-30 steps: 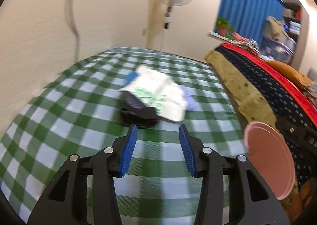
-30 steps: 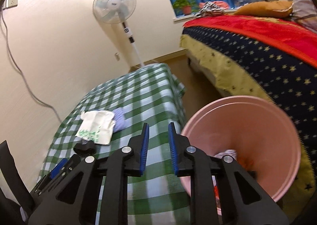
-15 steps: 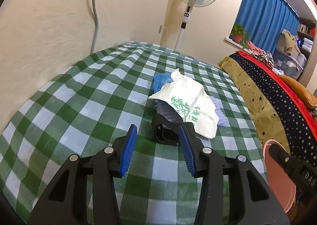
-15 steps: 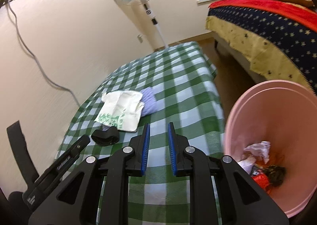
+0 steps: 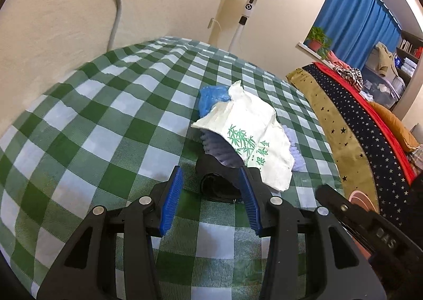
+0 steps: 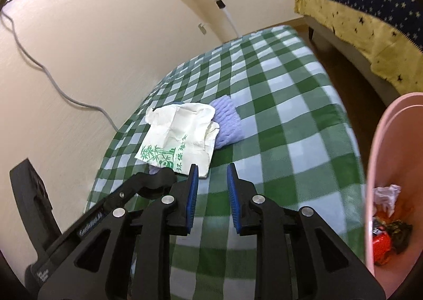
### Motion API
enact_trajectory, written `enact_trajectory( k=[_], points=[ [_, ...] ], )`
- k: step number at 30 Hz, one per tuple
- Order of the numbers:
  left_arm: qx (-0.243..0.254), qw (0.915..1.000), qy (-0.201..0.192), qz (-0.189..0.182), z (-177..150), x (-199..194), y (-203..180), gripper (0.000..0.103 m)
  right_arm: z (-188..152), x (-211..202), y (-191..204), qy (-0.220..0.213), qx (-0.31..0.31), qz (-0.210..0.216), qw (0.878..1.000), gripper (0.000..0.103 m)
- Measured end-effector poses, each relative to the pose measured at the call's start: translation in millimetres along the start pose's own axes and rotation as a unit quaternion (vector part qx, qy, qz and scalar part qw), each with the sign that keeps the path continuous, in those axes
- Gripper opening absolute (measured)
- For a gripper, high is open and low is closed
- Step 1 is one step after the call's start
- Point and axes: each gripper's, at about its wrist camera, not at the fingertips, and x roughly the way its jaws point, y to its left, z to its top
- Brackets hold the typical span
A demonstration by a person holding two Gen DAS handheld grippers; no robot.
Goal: Collect trash
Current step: 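Grasp the black strap with the left tool while the right tool grasps the white bamboo-print bag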
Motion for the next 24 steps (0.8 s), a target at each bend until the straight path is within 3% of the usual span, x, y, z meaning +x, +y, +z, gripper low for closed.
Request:
enact_trajectory(
  k=[3, 5, 8, 11, 18, 21, 22, 24],
  points=[
    [-0.004, 1.0, 0.007, -0.003, 0.1, 3.3, 1.5, 0.043, 5.1, 10.4, -0.7, 0.008, 0.009, 0.007, 1.0, 0.024],
    [-0.006, 0.9999, 0.009, -0.002, -0.2, 3.7, 1.8, 0.025, 8.1, 19.0, -0.5, 0.017, 0.013, 0.01, 1.0, 0.024],
    [-0.011, 0.9999, 0.007, 0.001, -0.8, 3.0, 3.3, 0.011, 10.5, 27.8, -0.3, 0.026, 0.014, 0.011, 1.0, 0.026],
    [-0.012, 0.9999, 0.004, 0.007, -0.9, 1.2, 5.2, 0.01, 12.9, 36.8, -1.7, 0.038, 0.023, 0.016, 0.999, 0.039],
    [-0.017, 0.9997, -0.002, 0.019, -0.4, -2.1, 8.8, 0.01, 15.1, 51.9, 3.8, 0.066, 0.016, 0.033, 0.997, 0.039],
    [-0.012, 0.9997, -0.004, 0.022, -0.1, -2.6, 6.2, 0.01, 14.0, 54.1, 6.3, 0.072, 0.011, 0.038, 0.997, 0.022],
    [-0.011, 0.9997, -0.004, 0.022, -0.3, -2.8, 5.4, 0.01, 14.3, 53.4, 6.9, 0.07, 0.01, 0.038, 0.997, 0.012],
    [-0.012, 0.9997, -0.006, 0.023, -0.3, -3.6, 6.0, 0.01, 13.4, 47.7, 8.5, 0.059, 0.005, 0.038, 0.998, 0.007]
  ],
)
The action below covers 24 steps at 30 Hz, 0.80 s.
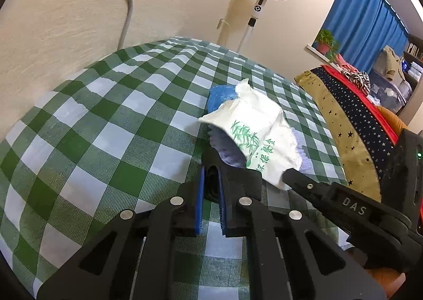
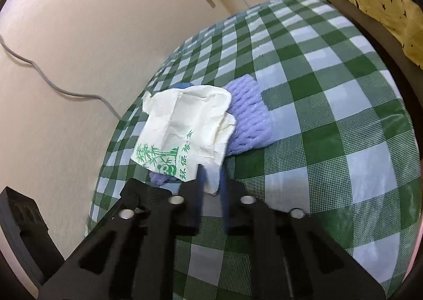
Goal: Collect trash
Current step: 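Grasp the black strap with the left tool while the right tool grasps the white bamboo-print bag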
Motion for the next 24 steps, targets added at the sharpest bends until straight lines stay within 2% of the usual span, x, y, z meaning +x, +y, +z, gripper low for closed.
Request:
enact_trajectory(
  k=[8, 24],
  points=[
    [0.008, 0.9999, -0.006, 0.0, -2.3, -5.8, -4.9, 0.01, -4.3, -27.0, 10.0, -0.032, -0.026, -0.013, 0.999, 0.001],
    [0.039, 0.9984, -0.037, -0.014, -1.7, -47.6, -21.1, 0.01, -16.2, -100.6, 44.3, -0.071, -0.072, -0.017, 0.995, 0.001]
  ],
)
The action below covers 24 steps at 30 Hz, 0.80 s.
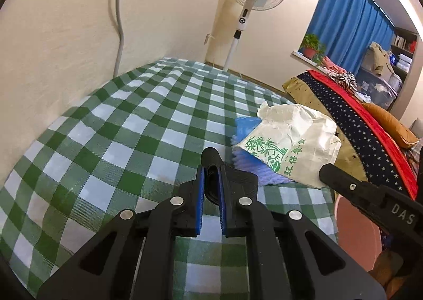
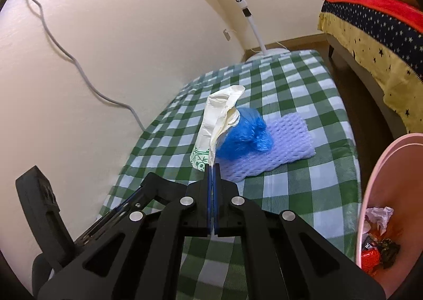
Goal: Collect trash
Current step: 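Grasp the black strap with the left tool while the right tool grasps the white bamboo-print bag, then lift both held items off the table and carry them toward the pink bin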
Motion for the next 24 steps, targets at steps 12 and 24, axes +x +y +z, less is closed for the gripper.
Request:
enact_trajectory(
  k=[12, 24],
  points=[
    [0.03, 0.9994, -0.012, -0.015, -6.8, -27.6, -21.0, 0.01, -7.4, -59.9, 6.6, -0.022, -0.011, -0.028, 0.999, 0.001],
    [0.066, 0.9974, -0.012, -0.027, -16.0, -37.3, -46.1, 0.01, -12.8, -108.0, 8.1, -0.043, -0.057, -0.117, 0.991, 0.001]
  ],
)
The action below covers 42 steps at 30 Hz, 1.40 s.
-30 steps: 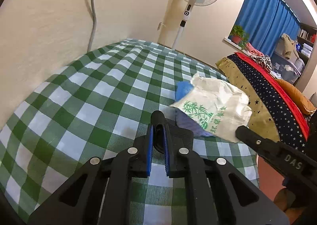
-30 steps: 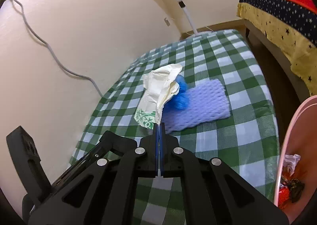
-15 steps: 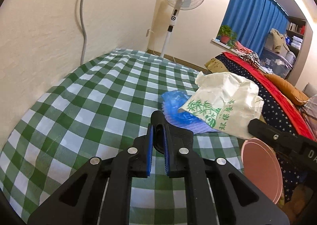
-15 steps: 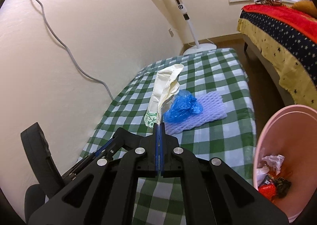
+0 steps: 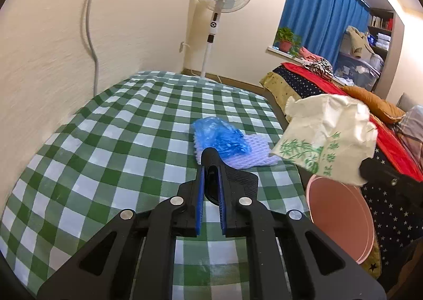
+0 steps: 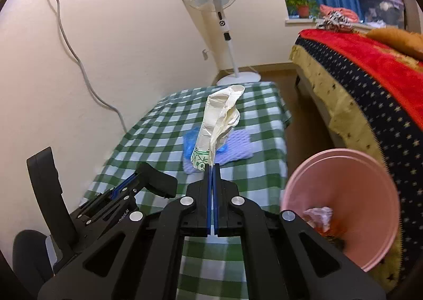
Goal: Collect trash
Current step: 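Lift both held items off the table and carry them toward the pink bin, then lower the black strap and white bamboo-print bag into the pink bin with both tools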
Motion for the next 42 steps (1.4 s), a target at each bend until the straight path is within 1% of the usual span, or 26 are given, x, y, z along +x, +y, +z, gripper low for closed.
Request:
enact_trajectory(
  k=[7, 11, 19, 29, 35, 42],
  points=[
    [0.017, 0.9998, -0.001, -0.01, -1.5, 0.2, -14.6, 0.01, 4.1, -23.6, -12.5, -0.014, -0.015, -0.039, 0.999, 0.001],
    [0.023, 0.9995, -0.004, -0.02, -1.3, -0.5, -24.1, 0.01, 5.2, -28.4, -24.2, -0.016, -0.009, -0.059, 0.998, 0.001],
    [0.046, 0.9981, -0.009, -0.041, -5.2, -1.7, -56.1, 0.01, 1.2, -35.8, -46.6, -0.022, -0.002, -0.107, 0.994, 0.001],
    [0.073, 0.9945, 0.0, -0.075, -16.3, 9.0, -98.7, 0.01, -3.6, -46.2, -88.1, -0.024, 0.032, -0.159, 0.986, 0.001],
    [0.087, 0.9918, 0.007, -0.093, -25.2, 16.3, -123.2, 0.01, -5.7, -47.0, -98.6, -0.026, 0.032, -0.192, 0.98, 0.001],
    [0.099, 0.9879, 0.017, -0.117, -34.4, 26.0, -147.6, 0.01, -7.4, -46.8, -111.9, -0.026, 0.047, -0.227, 0.972, 0.001]
  ],
)
